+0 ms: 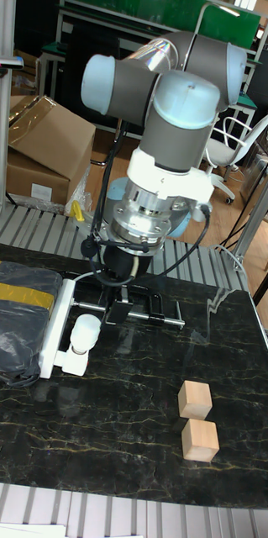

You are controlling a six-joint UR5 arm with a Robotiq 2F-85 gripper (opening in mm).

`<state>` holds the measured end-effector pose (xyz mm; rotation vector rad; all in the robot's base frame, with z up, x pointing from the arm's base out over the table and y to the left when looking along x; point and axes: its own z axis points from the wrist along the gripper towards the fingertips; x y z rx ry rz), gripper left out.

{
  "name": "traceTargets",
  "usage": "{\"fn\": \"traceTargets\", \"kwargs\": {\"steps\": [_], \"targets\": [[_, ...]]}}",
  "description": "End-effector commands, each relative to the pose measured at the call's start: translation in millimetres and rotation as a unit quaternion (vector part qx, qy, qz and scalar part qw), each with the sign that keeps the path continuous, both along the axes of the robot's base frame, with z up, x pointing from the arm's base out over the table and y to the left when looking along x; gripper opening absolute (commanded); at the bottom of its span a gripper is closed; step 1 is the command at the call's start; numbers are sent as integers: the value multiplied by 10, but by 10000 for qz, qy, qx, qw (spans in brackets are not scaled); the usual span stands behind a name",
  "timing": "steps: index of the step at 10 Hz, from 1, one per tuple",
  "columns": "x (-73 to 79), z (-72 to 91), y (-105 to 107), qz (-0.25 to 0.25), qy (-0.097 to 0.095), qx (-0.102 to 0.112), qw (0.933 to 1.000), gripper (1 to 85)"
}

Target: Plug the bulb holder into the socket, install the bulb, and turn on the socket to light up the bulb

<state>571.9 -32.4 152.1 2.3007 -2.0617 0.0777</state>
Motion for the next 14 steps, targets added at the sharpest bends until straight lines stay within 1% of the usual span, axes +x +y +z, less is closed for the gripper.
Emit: {"fn": "traceTargets", "kwargs": {"steps": [1,2,3,4,5,7,8,9,10,11,12,14], "targets": [[-36,-7,-30,-237,12,24,9997,557],[-16,-7,-26,-342,-33,34,9994,540],[28,-6,-30,-328,-117,29,9994,537],[42,-18,-21,-290,-129,60,9995,537],[72,-74,-41,-229,-117,66,9996,543],[48,-101,-65,-133,-50,-6,9999,553],[30,-121,-50,-148,-59,17,9999,553],[76,-131,-62,-111,-141,-5,9998,553],[87,-140,-77,-79,-162,-29,9998,553],[70,-168,-83,-41,-152,-22,9999,557],[65,-192,-94,-39,-182,-15,9998,557],[91,-209,-148,12,-232,-77,9997,557]]}}
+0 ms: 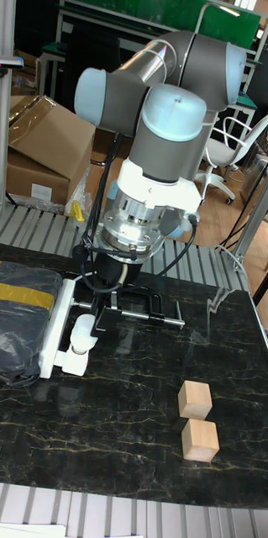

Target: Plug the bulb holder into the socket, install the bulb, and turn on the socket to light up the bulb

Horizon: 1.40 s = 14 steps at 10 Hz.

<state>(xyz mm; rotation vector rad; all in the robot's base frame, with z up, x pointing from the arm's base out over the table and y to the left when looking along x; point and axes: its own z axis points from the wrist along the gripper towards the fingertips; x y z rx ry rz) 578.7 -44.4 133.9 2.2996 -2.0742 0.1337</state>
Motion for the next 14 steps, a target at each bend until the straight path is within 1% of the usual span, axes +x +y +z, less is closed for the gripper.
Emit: {"fn": "traceTargets", "kwargs": {"steps": [1,3,6,7,8,9,10,11,12,14], "targets": [[-9,-60,-45,28,-28,23,10000,557],[-18,-73,-49,28,-28,53,10000,557],[1,-90,-38,56,-80,14,10000,557],[-60,-87,-19,1,23,47,10000,557],[-91,-50,25,-48,66,79,9999,557],[-90,-4,50,-47,43,72,10000,557],[-68,-11,37,3,0,70,10000,557],[-20,-44,-19,77,-62,12,9999,557],[6,-73,-61,148,-79,-30,9999,560],[-2,-104,-84,200,-52,-9,9998,573]]}}
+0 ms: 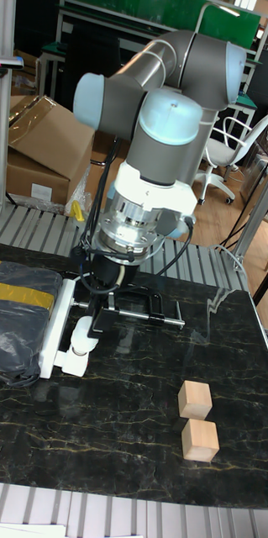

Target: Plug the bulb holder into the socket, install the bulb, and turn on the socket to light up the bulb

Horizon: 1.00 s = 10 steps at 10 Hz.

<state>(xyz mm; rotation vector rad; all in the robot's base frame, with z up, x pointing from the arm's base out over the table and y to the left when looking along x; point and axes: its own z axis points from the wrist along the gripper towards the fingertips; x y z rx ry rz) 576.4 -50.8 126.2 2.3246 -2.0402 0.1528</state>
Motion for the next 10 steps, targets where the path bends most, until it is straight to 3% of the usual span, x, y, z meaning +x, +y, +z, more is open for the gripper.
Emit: {"fn": "traceTargets", "kwargs": {"steps": [1,10], "targets": [[14,-34,-30,55,-14,62,10000,573],[-24,-122,1,-55,23,114,9999,533]]}}
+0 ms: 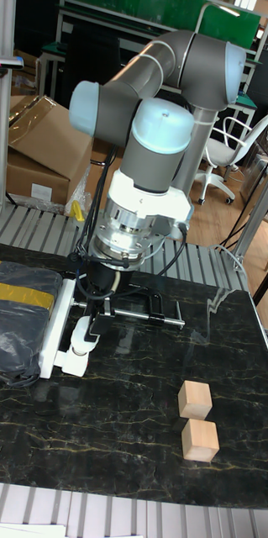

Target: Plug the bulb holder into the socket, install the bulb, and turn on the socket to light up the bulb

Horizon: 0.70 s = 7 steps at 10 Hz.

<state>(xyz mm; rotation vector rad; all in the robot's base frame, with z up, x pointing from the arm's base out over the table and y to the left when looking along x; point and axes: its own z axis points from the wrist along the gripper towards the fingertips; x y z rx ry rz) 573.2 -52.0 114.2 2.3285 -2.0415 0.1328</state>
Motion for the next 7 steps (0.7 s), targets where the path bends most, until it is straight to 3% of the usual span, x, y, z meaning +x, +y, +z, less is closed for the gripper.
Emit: {"fn": "traceTargets", "kwargs": {"steps": [1,4,7], "targets": [[20,2,17,-66,-32,84,9999,523],[54,20,28,-164,-62,135,9998,487],[75,30,33,-369,-92,176,9991,387]]}}
